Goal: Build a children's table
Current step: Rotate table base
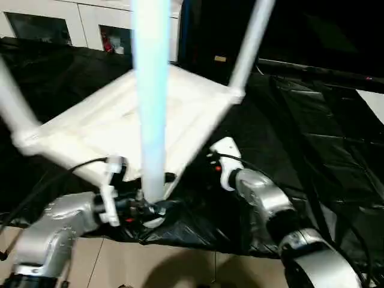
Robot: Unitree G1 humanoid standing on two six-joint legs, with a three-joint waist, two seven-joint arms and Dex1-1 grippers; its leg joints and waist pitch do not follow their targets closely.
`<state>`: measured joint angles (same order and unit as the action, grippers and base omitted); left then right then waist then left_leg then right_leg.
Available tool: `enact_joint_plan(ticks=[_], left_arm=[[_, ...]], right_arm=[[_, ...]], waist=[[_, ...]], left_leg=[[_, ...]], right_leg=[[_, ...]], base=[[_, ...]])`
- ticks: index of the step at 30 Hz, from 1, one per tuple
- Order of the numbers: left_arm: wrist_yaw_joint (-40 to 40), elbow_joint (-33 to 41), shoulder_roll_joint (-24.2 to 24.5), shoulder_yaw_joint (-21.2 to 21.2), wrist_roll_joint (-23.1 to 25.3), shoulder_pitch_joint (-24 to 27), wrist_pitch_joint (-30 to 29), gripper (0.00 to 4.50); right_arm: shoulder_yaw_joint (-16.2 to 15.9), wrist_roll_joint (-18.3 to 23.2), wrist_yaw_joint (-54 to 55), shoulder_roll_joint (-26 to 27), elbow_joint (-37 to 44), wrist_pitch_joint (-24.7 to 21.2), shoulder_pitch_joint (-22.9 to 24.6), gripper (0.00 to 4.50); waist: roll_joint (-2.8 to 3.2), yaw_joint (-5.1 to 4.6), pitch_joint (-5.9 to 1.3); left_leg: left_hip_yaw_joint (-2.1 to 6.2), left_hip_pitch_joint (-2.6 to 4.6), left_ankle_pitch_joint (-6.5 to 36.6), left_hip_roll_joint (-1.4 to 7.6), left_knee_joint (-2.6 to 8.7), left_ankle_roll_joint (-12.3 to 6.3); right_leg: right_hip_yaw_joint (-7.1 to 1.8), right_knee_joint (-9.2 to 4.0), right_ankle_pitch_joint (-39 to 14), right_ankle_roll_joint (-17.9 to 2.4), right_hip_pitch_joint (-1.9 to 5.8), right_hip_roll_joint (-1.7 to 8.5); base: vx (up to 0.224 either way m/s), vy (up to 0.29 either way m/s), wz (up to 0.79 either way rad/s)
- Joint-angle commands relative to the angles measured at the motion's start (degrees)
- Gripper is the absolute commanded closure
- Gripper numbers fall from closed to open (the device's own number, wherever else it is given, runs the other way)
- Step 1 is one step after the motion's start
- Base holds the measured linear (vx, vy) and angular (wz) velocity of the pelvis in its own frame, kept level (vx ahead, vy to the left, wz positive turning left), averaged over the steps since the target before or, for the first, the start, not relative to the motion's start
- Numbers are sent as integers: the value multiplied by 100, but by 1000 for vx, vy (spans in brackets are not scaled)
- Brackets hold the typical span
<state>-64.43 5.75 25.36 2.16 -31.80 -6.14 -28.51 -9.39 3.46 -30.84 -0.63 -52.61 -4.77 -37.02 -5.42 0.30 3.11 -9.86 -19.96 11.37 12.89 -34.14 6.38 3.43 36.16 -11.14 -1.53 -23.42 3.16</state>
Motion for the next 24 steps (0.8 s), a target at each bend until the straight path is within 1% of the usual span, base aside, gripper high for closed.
enact_joint_plan(ticks=[1,2,3,4,5,6,7,8,9,10,11,12,13,14,15,16,17,18,19,20,21,22,23,24], left_arm=[[65,-95,-150,246,174,-200,124,11],[166,-312,-281,297,308,-419,247,11],[222,-430,-352,325,379,-538,313,11],[263,-525,-409,355,436,-640,368,11],[292,-620,-488,433,495,-774,410,11],[298,-645,-514,458,512,-810,423,11],[394,-853,-741,644,664,-1082,559,11],[441,-945,-843,725,723,-1179,619,11],[441,-945,-843,725,723,-1179,619,11],[529,-1158,-1046,869,869,-1333,772,11],[651,-1367,-1231,975,1028,-1469,956,11],[824,-1592,-1432,1053,1183,-1612,1117,11],[923,-1759,-1577,1082,1270,-1712,1238,11],[940,-1794,-1607,1087,1285,-1732,1263,11],[1051,-1981,-1785,1094,1346,-1834,1389,11],[1185,-2139,-1939,1118,1427,-1918,1515,11],[1298,-2285,-2073,1152,1516,-1992,1649,11],[1298,-2285,-2073,1152,1516,-1992,1649,11],[1460,-2432,-2184,1195,1660,-2053,1834,11],[1525,-2524,-2212,1214,1745,-2088,1952,11],[1561,-2602,-2211,1218,1808,-2124,2040,11],[1571,-2693,-2218,1212,1857,-2160,2129,11],[1561,-2774,-2173,1190,1912,-2202,2243,11],[1550,-2824,-2137,1172,1947,-2228,2319,11]], right_arm=[[-71,-60,-37,140,-154,103,-148,0],[6,-63,50,145,-269,172,-216,0],[51,-64,95,147,-335,212,-253,0],[88,-58,114,143,-379,239,-278,0],[124,-41,57,123,-406,275,-286,0],[130,-35,39,115,-406,282,-283,0],[172,-2,-49,56,-426,344,-263,0],[188,2,-32,31,-471,397,-265,0],[188,2,-32,31,-471,397,-265,0],[271,43,40,-22,-508,445,-259,0],[355,78,119,-73,-549,479,-263,0],[446,111,185,-145,-594,513,-264,0],[515,123,222,-203,-635,547,-265,0],[530,125,229,-216,-644,555,-264,0],[617,144,270,-312,-670,578,-246,0],[692,161,304,-437,-670,591,-208,0],[759,167,327,-571,-675,615,-167,0],[759,167,327,-571,-675,615,-167,0],[839,165,349,-787,-654,638,-88,0],[876,154,339,-901,-639,656,-46,0],[931,163,301,-1033,-594,668,10,0],[972,166,270,-1113,-580,688,38,0],[1031,198,156,-1255,-501,688,102,0],[1070,221,72,-1351,-443,684,146,0]], waist=[[123,53,-311],[101,54,-311],[103,69,-307],[112,85,-318],[106,94,-324],[88,99,-320],[88,120,-325],[128,150,-340],[109,163,-344],[88,184,-357],[144,190,-356],[110,178,-362],[112,233,-375],[81,220,-382],[74,229,-386],[129,222,-390],[89,225,-402],[84,235,-402],[192,239,-396],[140,230,-406],[184,254,-412],[151,249,-410],[129,258,-407],[129,267,-401]], left_leg=[[-41,13,962,55,425,72],[-41,13,974,53,426,84],[-47,33,1035,46,423,98],[-48,44,1023,46,413,99],[-45,35,994,57,417,99],[-44,11,967,49,422,88],[-42,10,927,51,422,81],[-52,39,875,54,405,88],[-53,28,831,56,405,79],[-49,0,742,44,399,64],[-39,-3,715,43,406,54],[-56,-1,690,38,392,43],[-79,71,669,45,371,4],[-66,-2,580,31,372,-50],[-57,-23,549,35,378,-63],[-67,-4,548,34,362,-76],[-62,-20,511,30,352,-112],[-67,-19,489,23,342,-149],[-44,-33,494,32,353,-194],[-62,-13,507,36,341,-211],[-54,-15,489,28,328,-238],[-69,-16,496,22,324,-279],[-66,-30,530,13,322,-313],[-68,-32,562,7,320,-333]], right_leg=[[-302,-391,-957,-1064,280,371],[-299,-395,-977,-1053,281,370],[-300,-418,-1094,-1009,268,371],[-307,-413,-1066,-1016,270,384],[-306,-396,-979,-1030,279,388],[-303,-404,-990,-1007,292,383],[-301,-407,-987,-974,297,387],[-304,-398,-823,-1000,286,385],[-305,-385,-742,-1024,296,390],[-301,-364,-635,-1043,329,392],[-299,-368,-596,-1047,331,390],[-301,-380,-534,-1043,330,377],[-304,-375,-357,-1121,295,384],[-302,-337,-186,-1180,353,378],[-293,-334,-177,-1169,375,386],[-293,-355,-118,-1188,353,384],[-290,-336,-22,-1221,385,377],[-294,-339,5,-1233,383,381],[-286,-326,20,-1283,389,393],[-280,-358,42,-1277,384,378],[-288,-326,164,-1332,402,382],[-287,-350,175,-1337,396,374],[-281,-352,72,-1334,410,373],[-279,-371,-20,-1308,410,370]], base=[[0,0,0],[0,0,0],[0,0,0],[0,0,0],[0,0,0],[0,0,0],[0,0,0],[0,0,0],[0,0,0],[0,0,0],[0,0,0],[0,0,0],[0,0,0],[0,0,0],[0,0,0],[0,0,0],[0,0,0],[0,0,0],[0,0,0],[0,0,0],[0,0,0],[0,0,0],[0,0,0],[0,0,0]])
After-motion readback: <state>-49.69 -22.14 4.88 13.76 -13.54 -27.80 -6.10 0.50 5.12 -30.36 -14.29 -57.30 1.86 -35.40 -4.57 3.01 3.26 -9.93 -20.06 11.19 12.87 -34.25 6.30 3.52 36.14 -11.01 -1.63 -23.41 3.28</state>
